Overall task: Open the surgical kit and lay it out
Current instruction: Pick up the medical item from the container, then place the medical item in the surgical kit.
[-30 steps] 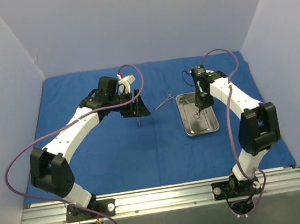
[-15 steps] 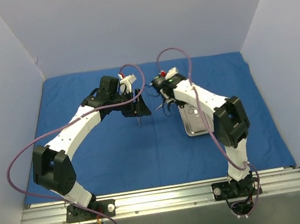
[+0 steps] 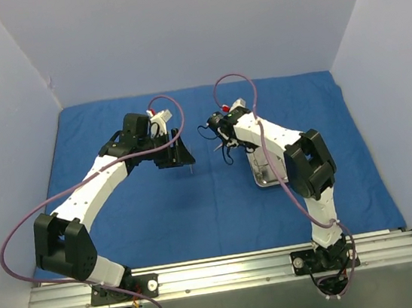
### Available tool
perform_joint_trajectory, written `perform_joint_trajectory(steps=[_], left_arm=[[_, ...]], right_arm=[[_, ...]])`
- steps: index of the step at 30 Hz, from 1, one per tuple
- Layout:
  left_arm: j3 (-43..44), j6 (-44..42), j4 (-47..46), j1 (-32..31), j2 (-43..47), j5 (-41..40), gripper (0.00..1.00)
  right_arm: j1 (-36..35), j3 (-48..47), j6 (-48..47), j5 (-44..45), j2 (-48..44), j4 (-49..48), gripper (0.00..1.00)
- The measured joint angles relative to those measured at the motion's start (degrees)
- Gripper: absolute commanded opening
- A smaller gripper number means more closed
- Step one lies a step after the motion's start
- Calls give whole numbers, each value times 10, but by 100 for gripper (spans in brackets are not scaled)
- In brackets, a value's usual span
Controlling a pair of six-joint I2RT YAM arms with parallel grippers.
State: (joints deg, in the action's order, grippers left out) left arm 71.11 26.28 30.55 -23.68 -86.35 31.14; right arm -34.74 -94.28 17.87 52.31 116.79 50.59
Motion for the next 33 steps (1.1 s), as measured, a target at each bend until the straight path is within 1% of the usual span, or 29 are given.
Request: perform_joint_trajectory(steps=[4,6,9,13,16,20,24,28,33], left_arm=[[0,1,-3,0,0,7,65],[0,1,-4,0,0,13,65],[0,1,-13,0,0,28,68],[0,3,-33,-2,2,39,69],[2,12,-48,-3,2,39,69],[7,32,-63,-4,2,36,69],[23,45,-77,-6,2,24,69],[33,48,-86,-9,2,15,69],[33,50,-88,-16,1,1,69]], right_arm=[[27,0,0,-54,-1,-4,0],[40,-3,-2,-119,-8,-13,0],[56,-14,4,-236,-38,-38,0],[57,-43,57,-361,-99,-82,0],[43,-52,110,-417,-136,-123,0],[12,-52,173,-460,-153,-171,0],[-15,-50,214,-485,-149,-194,0],[-31,-50,233,-494,-148,-202,0],[-32,-52,244,-500,-146,-205,0]])
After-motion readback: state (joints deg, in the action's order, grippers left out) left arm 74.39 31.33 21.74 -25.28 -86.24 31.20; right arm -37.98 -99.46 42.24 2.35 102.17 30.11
